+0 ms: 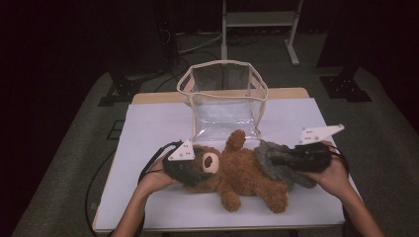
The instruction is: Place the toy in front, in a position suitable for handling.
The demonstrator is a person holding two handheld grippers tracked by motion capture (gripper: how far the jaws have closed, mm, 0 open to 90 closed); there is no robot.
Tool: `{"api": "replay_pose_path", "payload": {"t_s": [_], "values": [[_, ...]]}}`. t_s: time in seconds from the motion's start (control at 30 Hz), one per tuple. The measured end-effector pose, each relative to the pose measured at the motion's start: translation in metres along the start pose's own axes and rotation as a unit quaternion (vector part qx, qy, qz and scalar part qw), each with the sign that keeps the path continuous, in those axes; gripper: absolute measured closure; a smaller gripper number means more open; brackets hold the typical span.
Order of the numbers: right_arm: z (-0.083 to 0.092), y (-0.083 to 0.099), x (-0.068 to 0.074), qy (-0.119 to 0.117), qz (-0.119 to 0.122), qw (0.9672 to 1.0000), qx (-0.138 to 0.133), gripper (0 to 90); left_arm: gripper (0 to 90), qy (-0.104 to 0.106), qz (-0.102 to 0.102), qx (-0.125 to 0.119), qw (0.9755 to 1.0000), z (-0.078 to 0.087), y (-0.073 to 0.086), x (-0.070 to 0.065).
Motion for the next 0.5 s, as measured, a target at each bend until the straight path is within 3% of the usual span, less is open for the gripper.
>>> {"api": "replay_pose_path", "payload": {"t_s": [0.13,0.27,0.33,0.5], "values": [[-0.031,-0.023,0.020,-0.023,0.039,0.9989,0.016,77.7,17.1,-0.002,0.000,-0.001,1.0000,0.000,0.001,0.000],[-0.056,-0.021,0.028,-0.015,0.071,0.9964,0.046,77.4,17.0,-0.001,0.005,-0.006,1.0000,0.000,0.002,0.000],[-0.058,-0.013,0.026,-0.010,0.071,0.9962,0.050,77.4,17.0,0.000,0.006,-0.011,0.9999,0.000,0.002,0.000],[-0.037,0.008,0.012,0.002,0.033,0.9987,0.037,77.3,17.0,0.000,0.010,-0.011,0.9999,0.000,0.003,0.001]]}}
Point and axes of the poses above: each handheld gripper's, and its own axes: z roughly backward along the jaws, y roughly out of its underside, x roughly to its left, the point moved 7 cm from there along -z, roughly forward along the jaws, and after that the axes turned 8 degrees about -z, right-handed, at the moved point
